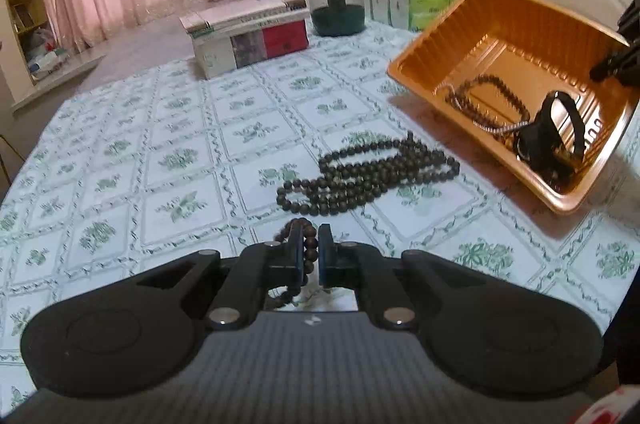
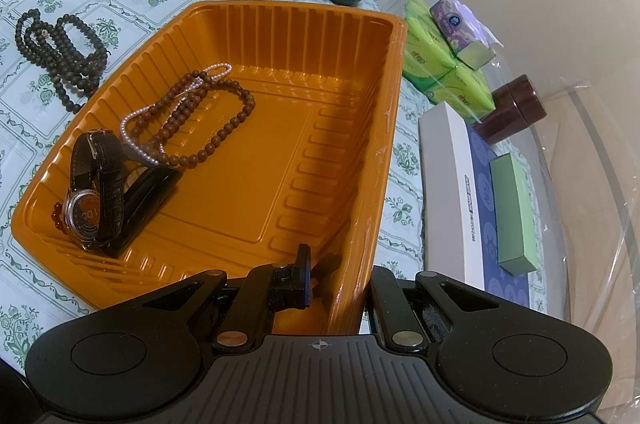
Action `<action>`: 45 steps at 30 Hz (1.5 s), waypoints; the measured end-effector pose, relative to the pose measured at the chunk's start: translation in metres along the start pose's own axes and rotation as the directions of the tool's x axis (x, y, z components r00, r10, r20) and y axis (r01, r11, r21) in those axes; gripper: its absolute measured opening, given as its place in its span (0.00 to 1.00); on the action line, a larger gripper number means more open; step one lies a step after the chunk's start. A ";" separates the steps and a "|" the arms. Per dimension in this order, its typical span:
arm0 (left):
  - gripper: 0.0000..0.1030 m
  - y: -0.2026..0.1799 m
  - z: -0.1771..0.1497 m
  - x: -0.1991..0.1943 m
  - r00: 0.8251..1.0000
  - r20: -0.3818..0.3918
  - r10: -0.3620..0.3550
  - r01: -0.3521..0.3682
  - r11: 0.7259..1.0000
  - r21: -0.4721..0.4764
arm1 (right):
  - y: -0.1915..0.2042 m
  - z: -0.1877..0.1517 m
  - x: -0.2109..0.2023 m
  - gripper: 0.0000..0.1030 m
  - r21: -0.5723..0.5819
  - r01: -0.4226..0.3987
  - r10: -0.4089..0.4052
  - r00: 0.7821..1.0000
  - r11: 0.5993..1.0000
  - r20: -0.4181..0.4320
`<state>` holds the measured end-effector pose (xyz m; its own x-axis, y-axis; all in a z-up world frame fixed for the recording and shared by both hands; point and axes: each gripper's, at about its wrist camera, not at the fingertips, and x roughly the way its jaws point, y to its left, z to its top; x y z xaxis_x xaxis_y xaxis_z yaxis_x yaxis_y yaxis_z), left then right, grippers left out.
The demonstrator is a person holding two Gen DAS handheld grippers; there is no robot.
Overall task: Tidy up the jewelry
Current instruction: 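Grasp a dark bead string with the left gripper and lift, then carry the bead string over the orange tray and open the left gripper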
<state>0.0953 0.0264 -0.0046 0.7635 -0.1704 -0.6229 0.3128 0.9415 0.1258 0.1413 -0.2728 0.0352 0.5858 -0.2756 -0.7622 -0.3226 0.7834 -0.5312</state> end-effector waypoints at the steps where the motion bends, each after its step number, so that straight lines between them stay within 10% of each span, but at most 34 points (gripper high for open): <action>1: 0.06 0.000 0.001 -0.001 1.000 0.003 0.002 -0.002 1.000 0.002 | 0.000 0.000 0.000 0.09 0.000 0.000 0.000 1.000 1.000 0.000; 30: 0.06 -0.018 0.030 -0.014 0.994 0.059 -0.093 0.094 0.995 -0.024 | 0.000 0.000 0.000 0.09 0.000 -0.003 0.003 1.000 1.000 0.001; 45: 0.05 -0.093 0.082 0.006 0.930 0.086 -0.359 0.354 0.933 0.070 | -0.001 -0.001 0.001 0.09 0.001 -0.008 0.008 1.000 1.000 0.005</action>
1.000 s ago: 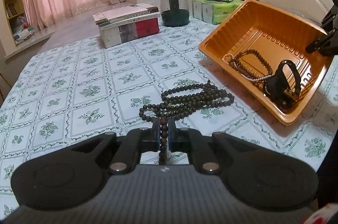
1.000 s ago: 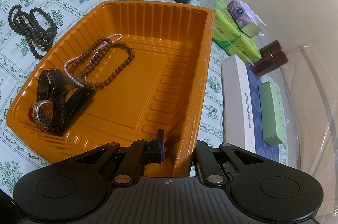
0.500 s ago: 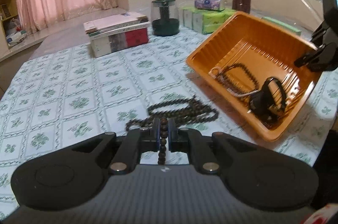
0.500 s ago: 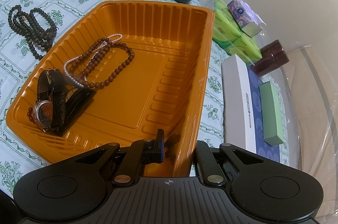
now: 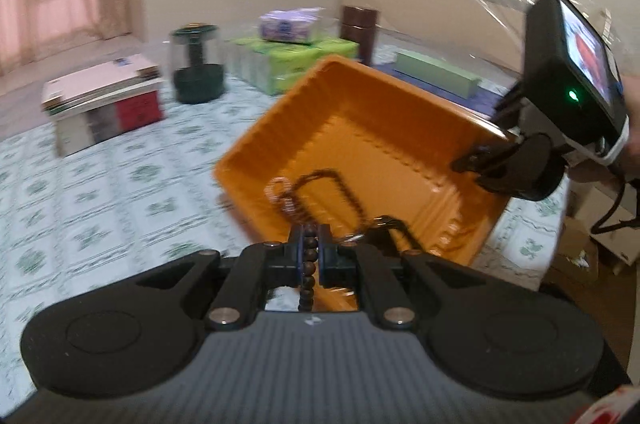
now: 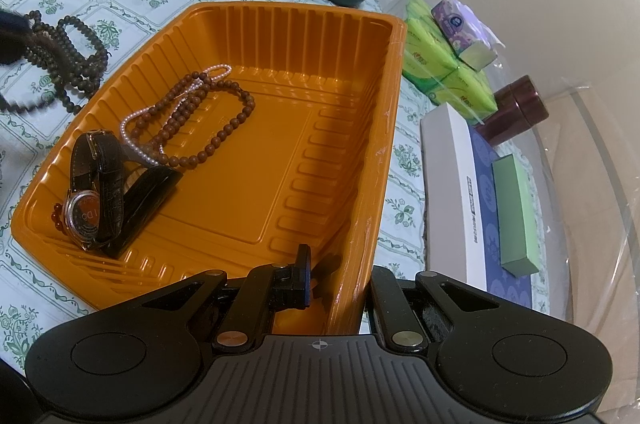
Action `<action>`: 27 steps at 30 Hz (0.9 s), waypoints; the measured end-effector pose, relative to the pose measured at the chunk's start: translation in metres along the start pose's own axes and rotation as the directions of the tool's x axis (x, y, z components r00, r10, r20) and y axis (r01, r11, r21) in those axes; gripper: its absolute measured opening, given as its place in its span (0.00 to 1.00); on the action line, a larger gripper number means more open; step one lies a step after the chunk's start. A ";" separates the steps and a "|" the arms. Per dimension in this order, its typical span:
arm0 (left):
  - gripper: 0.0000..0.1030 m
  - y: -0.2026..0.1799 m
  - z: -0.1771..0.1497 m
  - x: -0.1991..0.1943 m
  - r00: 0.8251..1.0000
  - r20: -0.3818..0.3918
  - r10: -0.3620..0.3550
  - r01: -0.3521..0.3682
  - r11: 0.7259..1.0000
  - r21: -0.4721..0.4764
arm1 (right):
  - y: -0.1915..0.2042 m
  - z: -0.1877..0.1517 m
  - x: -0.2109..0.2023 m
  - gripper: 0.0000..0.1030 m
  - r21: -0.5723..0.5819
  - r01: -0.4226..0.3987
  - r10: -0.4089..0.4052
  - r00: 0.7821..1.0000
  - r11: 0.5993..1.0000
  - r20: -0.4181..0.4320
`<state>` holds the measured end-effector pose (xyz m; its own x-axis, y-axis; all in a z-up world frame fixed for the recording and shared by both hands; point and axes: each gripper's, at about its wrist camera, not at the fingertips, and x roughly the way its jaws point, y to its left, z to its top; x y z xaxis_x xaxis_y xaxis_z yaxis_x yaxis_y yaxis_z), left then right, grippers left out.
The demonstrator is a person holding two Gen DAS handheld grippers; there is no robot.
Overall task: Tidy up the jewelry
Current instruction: 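Carry the bead string over the orange tray and open the left gripper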
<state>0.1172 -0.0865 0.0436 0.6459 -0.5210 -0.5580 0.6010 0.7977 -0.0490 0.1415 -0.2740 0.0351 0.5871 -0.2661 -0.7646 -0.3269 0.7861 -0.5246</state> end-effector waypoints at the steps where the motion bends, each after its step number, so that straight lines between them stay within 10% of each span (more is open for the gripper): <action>1: 0.05 -0.004 0.001 0.005 1.000 -0.007 -0.017 0.017 1.000 0.011 | 0.000 0.000 0.000 0.09 0.000 -0.001 0.001 1.000 1.000 0.001; 15: 0.05 -0.052 0.019 0.055 0.983 -0.046 -0.176 0.180 0.979 0.092 | -0.007 -0.003 0.005 0.09 0.019 -0.026 0.026 1.000 0.999 0.004; 27: 0.11 -0.024 0.034 0.067 0.991 -0.012 -0.132 0.132 0.990 0.042 | -0.010 -0.006 0.008 0.09 0.032 -0.036 0.036 0.999 0.999 0.004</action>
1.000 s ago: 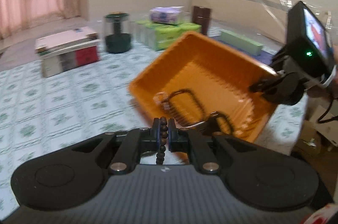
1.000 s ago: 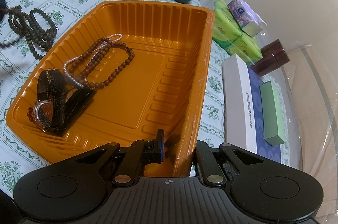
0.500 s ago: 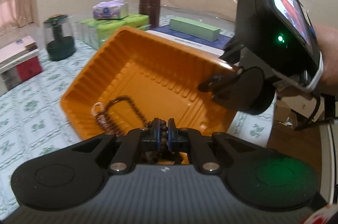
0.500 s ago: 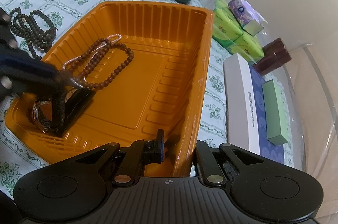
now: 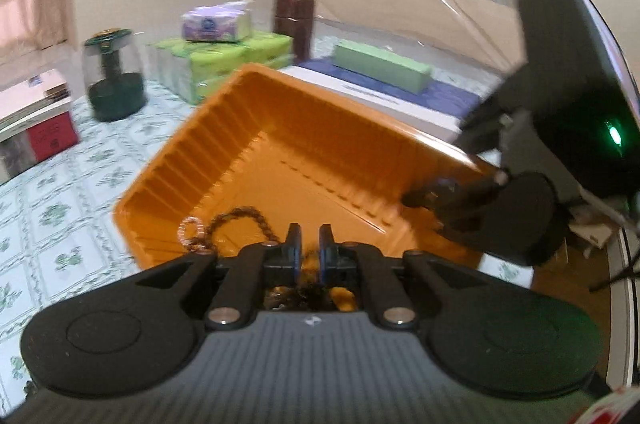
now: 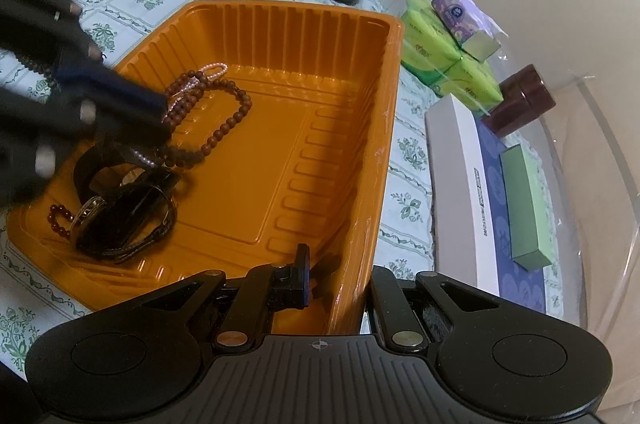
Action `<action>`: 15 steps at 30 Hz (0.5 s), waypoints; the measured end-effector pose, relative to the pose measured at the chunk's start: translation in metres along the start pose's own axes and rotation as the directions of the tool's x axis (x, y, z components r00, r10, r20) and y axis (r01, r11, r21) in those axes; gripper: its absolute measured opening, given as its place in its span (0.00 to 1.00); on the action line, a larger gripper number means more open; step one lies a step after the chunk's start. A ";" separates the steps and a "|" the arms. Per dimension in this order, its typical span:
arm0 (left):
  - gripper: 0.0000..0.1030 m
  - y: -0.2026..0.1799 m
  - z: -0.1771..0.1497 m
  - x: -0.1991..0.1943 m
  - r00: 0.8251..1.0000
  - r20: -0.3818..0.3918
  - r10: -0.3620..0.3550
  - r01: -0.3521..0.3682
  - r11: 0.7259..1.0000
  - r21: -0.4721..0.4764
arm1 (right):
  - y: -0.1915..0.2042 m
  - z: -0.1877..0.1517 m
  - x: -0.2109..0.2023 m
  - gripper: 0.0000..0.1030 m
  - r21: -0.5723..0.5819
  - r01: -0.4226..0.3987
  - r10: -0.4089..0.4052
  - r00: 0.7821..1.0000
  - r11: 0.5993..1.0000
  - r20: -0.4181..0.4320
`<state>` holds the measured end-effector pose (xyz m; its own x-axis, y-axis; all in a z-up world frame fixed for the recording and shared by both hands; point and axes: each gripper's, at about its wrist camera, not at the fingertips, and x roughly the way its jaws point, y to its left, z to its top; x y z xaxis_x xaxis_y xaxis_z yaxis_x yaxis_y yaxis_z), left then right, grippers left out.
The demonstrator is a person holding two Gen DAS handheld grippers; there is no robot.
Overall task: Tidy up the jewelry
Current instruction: 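Carry the bead string over the orange tray and open the left gripper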
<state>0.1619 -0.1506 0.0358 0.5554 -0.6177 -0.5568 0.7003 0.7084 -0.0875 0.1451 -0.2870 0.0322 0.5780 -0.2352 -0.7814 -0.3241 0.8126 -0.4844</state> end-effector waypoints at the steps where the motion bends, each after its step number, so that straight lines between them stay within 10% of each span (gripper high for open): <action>1: 0.12 0.005 0.000 -0.003 1.000 0.008 0.010 -0.010 1.000 -0.012 | 0.000 0.000 0.000 0.09 0.000 0.000 0.000 1.000 1.000 0.000; 15: 0.17 0.080 -0.045 -0.074 0.962 -0.018 0.274 -0.273 0.950 -0.151 | 0.000 -0.001 -0.002 0.09 0.001 0.002 -0.002 1.000 1.000 0.001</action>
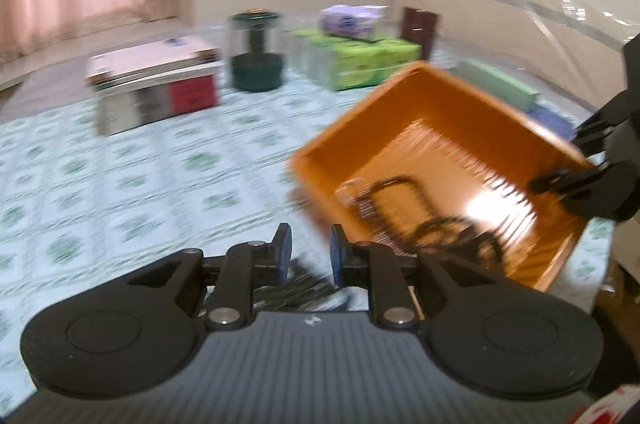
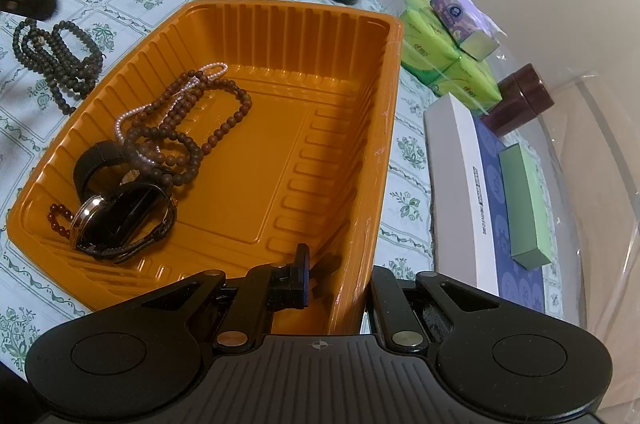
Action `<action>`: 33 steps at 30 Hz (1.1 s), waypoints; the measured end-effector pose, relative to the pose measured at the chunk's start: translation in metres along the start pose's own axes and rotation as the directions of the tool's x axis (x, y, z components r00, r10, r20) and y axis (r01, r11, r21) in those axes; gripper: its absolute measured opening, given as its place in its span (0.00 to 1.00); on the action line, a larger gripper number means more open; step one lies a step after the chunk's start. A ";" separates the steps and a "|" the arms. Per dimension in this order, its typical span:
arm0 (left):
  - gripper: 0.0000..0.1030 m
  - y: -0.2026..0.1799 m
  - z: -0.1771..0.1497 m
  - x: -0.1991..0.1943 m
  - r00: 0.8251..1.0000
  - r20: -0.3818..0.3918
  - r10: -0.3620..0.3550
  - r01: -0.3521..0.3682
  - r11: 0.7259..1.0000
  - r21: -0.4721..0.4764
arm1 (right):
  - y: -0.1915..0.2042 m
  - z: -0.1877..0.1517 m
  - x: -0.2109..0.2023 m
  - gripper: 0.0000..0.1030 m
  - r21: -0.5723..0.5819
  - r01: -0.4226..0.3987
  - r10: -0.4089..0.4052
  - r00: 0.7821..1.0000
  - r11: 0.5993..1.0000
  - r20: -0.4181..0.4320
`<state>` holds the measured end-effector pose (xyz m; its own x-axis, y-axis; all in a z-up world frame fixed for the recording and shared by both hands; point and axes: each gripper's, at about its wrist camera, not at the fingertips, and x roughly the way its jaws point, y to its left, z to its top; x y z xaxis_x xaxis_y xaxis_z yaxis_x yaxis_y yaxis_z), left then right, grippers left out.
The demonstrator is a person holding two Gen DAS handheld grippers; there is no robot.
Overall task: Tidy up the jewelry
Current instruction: 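Carry the bead string over the orange tray and open the left gripper, then grasp the remaining long dark bead string with the left gripper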
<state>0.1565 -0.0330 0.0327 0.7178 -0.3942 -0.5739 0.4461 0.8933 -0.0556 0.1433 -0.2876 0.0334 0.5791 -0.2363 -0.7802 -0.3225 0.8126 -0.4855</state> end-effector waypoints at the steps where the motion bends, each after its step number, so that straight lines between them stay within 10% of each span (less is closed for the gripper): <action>1: 0.18 0.007 -0.007 -0.006 1.000 -0.002 0.027 -0.027 1.000 -0.002 | 0.000 0.000 -0.001 0.09 -0.001 0.001 -0.001 1.000 1.000 0.000; 10: 0.18 0.046 -0.073 -0.026 0.969 -0.096 0.229 -0.224 0.972 0.067 | 0.000 0.000 -0.001 0.09 -0.008 0.006 -0.006 1.000 1.000 -0.005; 19: 0.25 0.021 -0.071 -0.004 0.982 -0.061 0.180 -0.161 0.957 0.242 | 0.003 0.002 -0.001 0.09 -0.018 0.015 -0.016 1.000 1.000 -0.010; 33: 0.29 -0.041 -0.072 0.066 0.980 -0.061 0.190 -0.099 0.727 0.679 | 0.003 0.002 0.000 0.09 -0.016 0.013 -0.013 1.000 1.000 -0.010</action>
<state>0.1467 -0.0804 -0.0616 0.7554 -0.2028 -0.6231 0.6167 0.5417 0.5712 0.1433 -0.2844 0.0329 0.5755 -0.2524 -0.7779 -0.3268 0.8010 -0.5017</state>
